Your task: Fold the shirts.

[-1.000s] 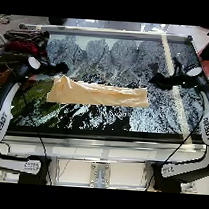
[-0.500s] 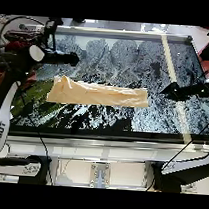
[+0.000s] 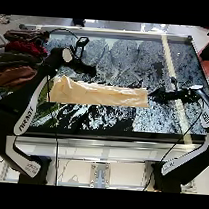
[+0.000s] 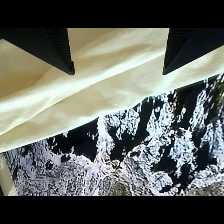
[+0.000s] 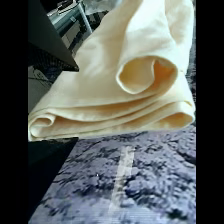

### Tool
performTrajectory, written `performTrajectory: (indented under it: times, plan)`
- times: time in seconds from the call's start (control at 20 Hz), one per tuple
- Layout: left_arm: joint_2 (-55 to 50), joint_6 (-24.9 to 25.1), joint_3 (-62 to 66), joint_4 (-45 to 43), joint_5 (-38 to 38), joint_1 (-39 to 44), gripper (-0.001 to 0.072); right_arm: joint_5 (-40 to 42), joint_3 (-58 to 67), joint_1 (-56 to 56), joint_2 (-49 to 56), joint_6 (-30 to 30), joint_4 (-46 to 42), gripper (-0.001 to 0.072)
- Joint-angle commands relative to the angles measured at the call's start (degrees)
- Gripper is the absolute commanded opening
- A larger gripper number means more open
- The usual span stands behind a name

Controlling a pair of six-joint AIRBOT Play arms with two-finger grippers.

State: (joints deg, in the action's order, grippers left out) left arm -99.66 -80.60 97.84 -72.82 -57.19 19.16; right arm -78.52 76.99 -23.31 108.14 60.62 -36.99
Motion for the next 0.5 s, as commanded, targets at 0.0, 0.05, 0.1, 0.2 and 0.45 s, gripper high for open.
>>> performTrajectory:
  times: [0.0, 0.05, 0.1, 0.2, 0.45]
  plan:
    - [-1.4, -0.13, 0.76, -0.17, -1.11, 0.81, 0.0615, 4.81, -0.02, 2.86, 1.09, -0.72, -0.35, 0.0497]
    - [-1.4, -0.13, 0.76, -0.17, -1.22, 0.81, 0.0615, 5.6, -0.02, 3.91, 1.09, -0.68, -1.36, 0.0497]
    - [-1.4, -0.13, 0.76, -0.17, -1.64, 0.81, 0.0615, 6.01, -0.02, 4.79, 1.09, -0.46, -2.34, 0.0497]
    - [-1.4, -0.11, 0.76, -0.22, -2.93, 0.81, 0.0615, 6.29, -0.02, 6.23, 1.09, 0.0, -4.26, 0.0492]
    - [-1.49, -0.11, 0.7, -0.24, -3.61, 0.81, 0.0427, 2.54, 0.26, 9.92, 0.87, -1.05, 4.09, 0.0016]
